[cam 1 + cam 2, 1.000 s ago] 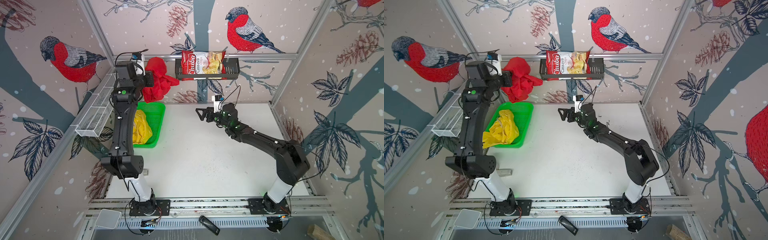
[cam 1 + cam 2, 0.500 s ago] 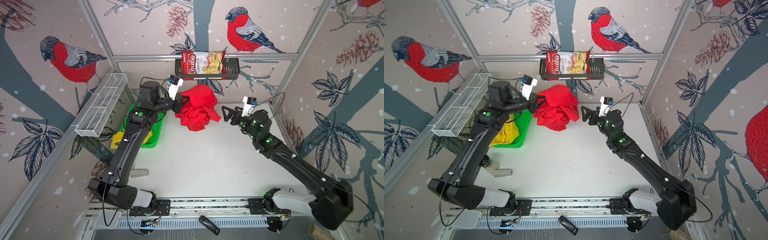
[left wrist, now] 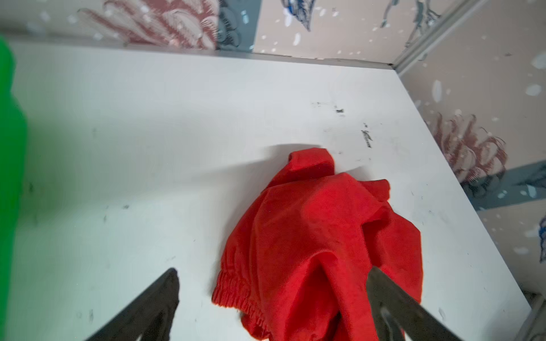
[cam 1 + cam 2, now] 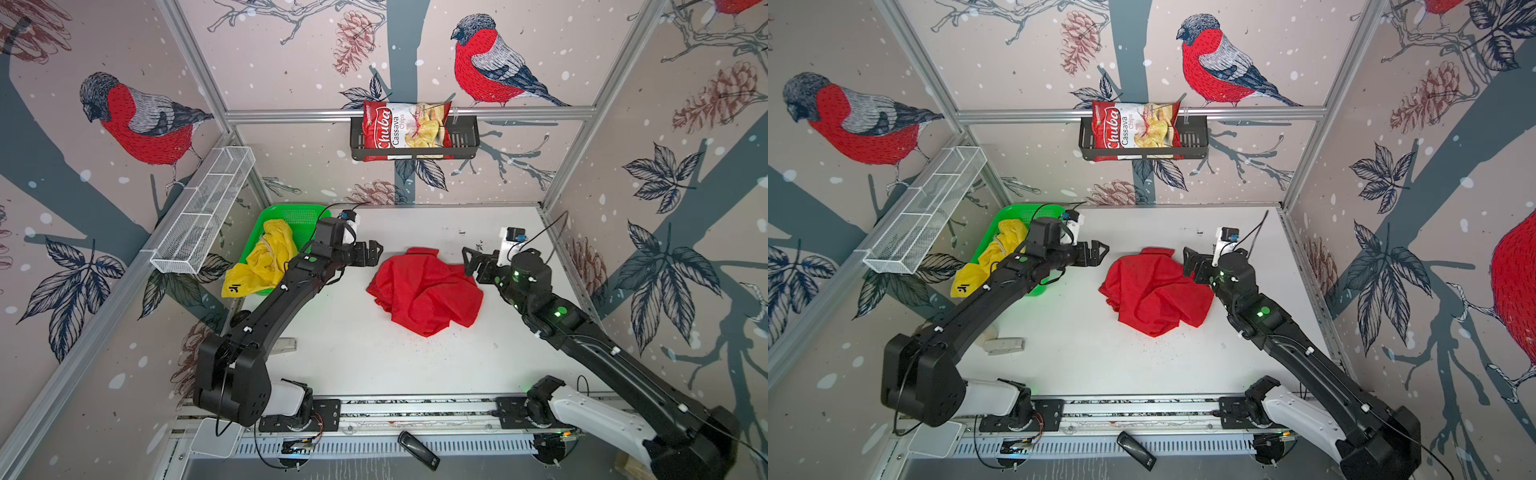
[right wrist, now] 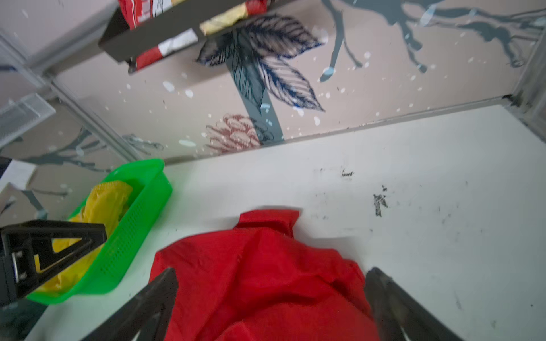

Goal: Fold and stack the shorts

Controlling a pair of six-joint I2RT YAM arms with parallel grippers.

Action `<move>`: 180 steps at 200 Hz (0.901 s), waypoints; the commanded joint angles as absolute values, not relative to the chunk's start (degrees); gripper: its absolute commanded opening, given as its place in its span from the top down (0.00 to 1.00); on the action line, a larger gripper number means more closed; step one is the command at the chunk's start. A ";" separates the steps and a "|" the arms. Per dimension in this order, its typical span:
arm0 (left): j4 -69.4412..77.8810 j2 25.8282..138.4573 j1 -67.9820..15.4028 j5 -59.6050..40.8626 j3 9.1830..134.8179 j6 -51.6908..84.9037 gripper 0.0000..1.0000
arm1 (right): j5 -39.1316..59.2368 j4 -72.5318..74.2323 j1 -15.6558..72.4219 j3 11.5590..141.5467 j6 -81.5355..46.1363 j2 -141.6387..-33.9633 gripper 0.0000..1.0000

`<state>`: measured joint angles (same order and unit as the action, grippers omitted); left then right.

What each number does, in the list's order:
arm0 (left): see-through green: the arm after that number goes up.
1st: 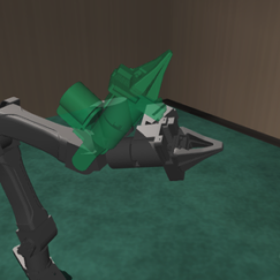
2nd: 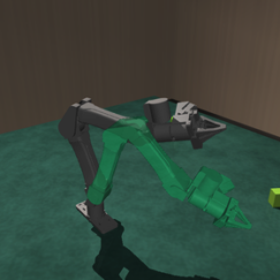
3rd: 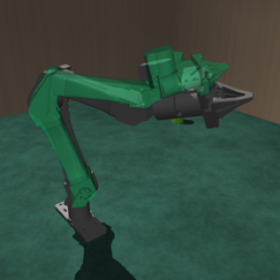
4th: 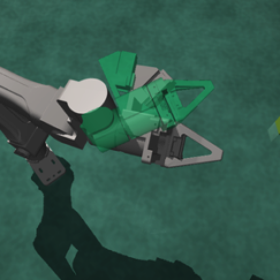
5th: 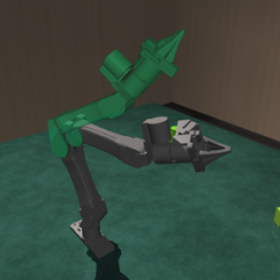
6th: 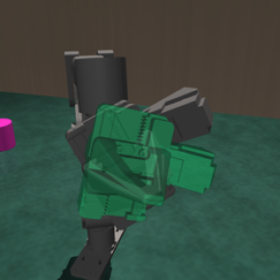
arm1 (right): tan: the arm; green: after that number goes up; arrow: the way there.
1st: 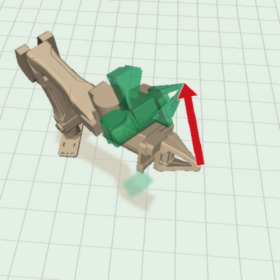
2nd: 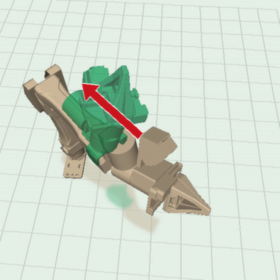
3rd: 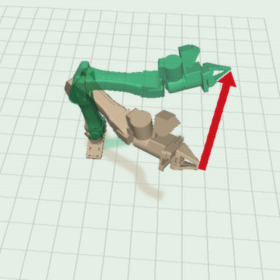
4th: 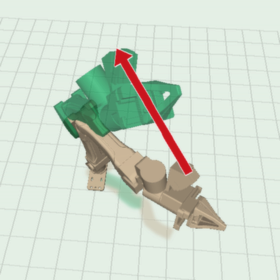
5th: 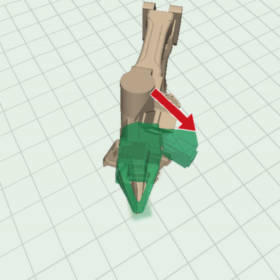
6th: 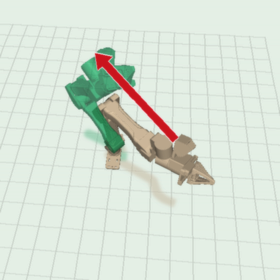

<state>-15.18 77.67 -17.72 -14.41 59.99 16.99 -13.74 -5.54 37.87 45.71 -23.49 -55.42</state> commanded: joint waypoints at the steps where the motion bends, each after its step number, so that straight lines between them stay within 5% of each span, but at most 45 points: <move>1: -7.46 73.04 -16.33 -11.39 53.34 22.03 0.02 | -12.61 -7.10 43.44 45.96 -21.81 -58.83 0.00; 49: 1.91 65.18 -14.46 -9.00 42.11 24.16 0.02 | -16.69 -9.96 60.03 55.21 -20.96 -77.10 0.01; 109: 4.16 62.53 -14.41 -8.69 37.81 24.26 0.03 | -21.98 -13.79 61.41 66.12 -23.13 -100.45 0.01; 118: 5.25 61.99 -14.35 -9.01 37.15 24.55 0.02 | -24.63 -14.92 61.30 67.26 -23.77 -102.38 0.08; 160: 5.29 59.44 -14.34 -8.87 36.30 24.39 0.02 | -20.81 -11.12 60.86 67.51 -20.59 -99.58 0.80; 180: 4.06 56.62 -14.41 -6.59 36.04 24.40 0.03 | -16.40 -8.04 60.26 67.98 -17.28 -93.84 0.91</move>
<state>2.70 59.13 -14.41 -8.91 36.25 24.62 -20.43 -13.45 60.69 67.18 -21.39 -98.98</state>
